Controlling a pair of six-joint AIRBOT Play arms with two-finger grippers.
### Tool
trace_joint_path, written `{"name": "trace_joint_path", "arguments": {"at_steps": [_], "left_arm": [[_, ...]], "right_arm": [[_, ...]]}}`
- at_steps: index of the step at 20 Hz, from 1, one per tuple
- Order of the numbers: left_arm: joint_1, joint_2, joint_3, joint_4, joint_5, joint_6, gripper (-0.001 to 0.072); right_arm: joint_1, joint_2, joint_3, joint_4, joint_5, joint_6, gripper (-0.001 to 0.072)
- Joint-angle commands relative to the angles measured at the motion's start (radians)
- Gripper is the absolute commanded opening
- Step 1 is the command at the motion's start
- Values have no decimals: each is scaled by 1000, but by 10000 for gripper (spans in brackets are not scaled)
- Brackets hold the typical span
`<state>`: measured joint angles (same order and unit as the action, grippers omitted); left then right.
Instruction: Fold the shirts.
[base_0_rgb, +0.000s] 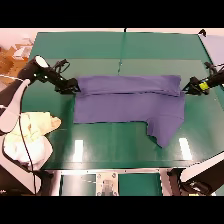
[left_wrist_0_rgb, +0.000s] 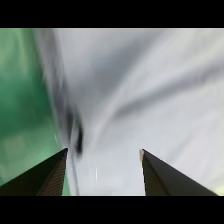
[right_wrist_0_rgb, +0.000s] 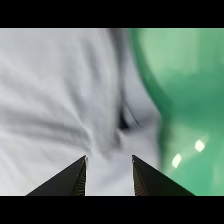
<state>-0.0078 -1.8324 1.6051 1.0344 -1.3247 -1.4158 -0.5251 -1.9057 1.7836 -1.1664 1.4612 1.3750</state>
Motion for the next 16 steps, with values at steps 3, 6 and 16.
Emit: {"name": "trace_joint_path", "arguments": {"at_steps": [3, 6, 16], "left_arm": [[53, 162, -154, 22, -241, -65, 116], [52, 363, -429, 21, -149, -54, 20], [-299, 866, -1210, -168, 739, -304, 643]], "right_arm": [[-66, 227, -232, -97, 54, 66, 97], [-113, 400, -488, -106, 37, 73, 18], [-194, 860, -1189, -28, -376, 195, 339]]}}
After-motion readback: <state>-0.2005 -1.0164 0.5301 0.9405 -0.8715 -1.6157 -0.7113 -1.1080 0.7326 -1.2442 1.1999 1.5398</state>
